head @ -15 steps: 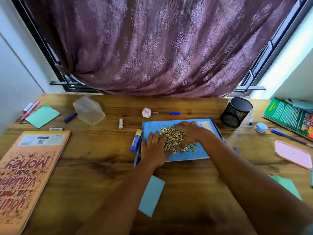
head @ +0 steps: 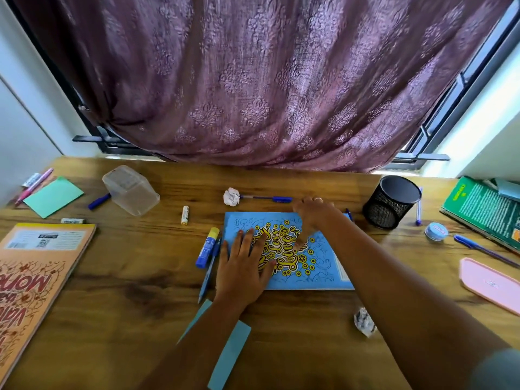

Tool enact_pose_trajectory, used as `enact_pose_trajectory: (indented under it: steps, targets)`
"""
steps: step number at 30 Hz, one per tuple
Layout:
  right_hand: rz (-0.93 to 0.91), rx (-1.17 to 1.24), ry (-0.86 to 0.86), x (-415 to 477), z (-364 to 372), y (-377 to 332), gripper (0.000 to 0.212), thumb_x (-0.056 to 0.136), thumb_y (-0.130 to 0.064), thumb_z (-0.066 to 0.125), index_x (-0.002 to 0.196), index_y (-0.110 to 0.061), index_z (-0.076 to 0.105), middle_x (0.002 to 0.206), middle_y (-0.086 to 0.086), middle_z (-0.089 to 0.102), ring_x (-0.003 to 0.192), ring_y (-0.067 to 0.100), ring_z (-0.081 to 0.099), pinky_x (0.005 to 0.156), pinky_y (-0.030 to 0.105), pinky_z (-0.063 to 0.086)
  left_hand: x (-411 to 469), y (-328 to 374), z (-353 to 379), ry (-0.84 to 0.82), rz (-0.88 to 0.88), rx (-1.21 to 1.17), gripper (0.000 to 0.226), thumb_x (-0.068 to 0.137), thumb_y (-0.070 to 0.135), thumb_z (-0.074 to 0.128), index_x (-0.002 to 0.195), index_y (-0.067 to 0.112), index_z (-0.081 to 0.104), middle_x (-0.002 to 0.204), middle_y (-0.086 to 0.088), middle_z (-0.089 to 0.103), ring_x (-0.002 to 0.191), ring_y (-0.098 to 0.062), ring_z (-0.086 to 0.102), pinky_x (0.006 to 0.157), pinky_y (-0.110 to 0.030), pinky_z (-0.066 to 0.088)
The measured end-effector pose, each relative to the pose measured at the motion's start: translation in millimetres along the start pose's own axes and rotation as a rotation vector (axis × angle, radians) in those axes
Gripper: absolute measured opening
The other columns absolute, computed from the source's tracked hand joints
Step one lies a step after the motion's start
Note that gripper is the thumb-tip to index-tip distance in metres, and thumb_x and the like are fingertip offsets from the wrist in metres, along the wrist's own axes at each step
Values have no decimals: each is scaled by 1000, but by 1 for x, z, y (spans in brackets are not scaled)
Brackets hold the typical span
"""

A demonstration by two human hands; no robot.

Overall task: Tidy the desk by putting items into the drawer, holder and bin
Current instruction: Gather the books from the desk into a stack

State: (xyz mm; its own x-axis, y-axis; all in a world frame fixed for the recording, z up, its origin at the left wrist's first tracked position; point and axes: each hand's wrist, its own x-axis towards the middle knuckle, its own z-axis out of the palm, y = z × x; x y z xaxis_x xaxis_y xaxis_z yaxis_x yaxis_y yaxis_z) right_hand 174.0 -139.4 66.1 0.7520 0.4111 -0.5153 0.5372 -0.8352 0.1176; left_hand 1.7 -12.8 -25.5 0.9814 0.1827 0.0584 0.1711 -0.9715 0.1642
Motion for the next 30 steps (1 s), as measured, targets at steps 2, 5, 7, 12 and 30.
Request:
enact_pose_trajectory:
  steps: [2, 5, 7, 12, 30]
  targets:
    - [-21, -15, 29, -1, -7, 0, 116, 51, -59, 84, 142, -16, 26, 146, 9, 32, 137, 33, 29, 102, 53, 36, -1, 0, -1, -6, -1, -3, 74, 84, 68, 0, 150, 35, 8, 160, 2, 7, 148, -20, -1, 117, -47, -1]
    - [-79, 45, 116, -8, -10, 1, 95, 59, -48, 85, 133, -13, 38, 136, 7, 48, 126, 29, 45, 96, 46, 46, 0, 0, -1, -6, -1, -9, 69, 89, 66, 8, 150, 34, 8, 161, 2, 6, 148, -21, 0, 118, -47, 0]
    - [-75, 105, 185, -18, -10, 1, 81, 65, -42, 84, 130, -16, 43, 131, 3, 54, 119, 26, 52, 91, 40, 48, -1, 1, -2, -5, -13, -30, 66, 92, 64, 14, 150, 33, 8, 161, 1, 4, 148, -22, 0, 118, -47, 2]
    - [-77, 132, 389, -80, -40, -9, 38, 75, -34, 77, 96, -25, 47, 112, 1, 62, 103, 24, 58, 74, 32, 42, -3, 20, -25, 21, -27, -302, 66, 96, 54, 31, 152, 27, 9, 161, 0, 0, 148, -24, 0, 119, -41, 6]
    - [10, 594, 518, -180, 40, -37, 55, 85, -44, 64, 134, -32, 43, 137, -3, 43, 121, 26, 46, 98, 41, 44, -1, 54, -120, 16, -559, -1771, 38, 95, 1, 48, 126, 22, 47, 97, -6, 64, 79, -20, 65, 63, -33, 55]
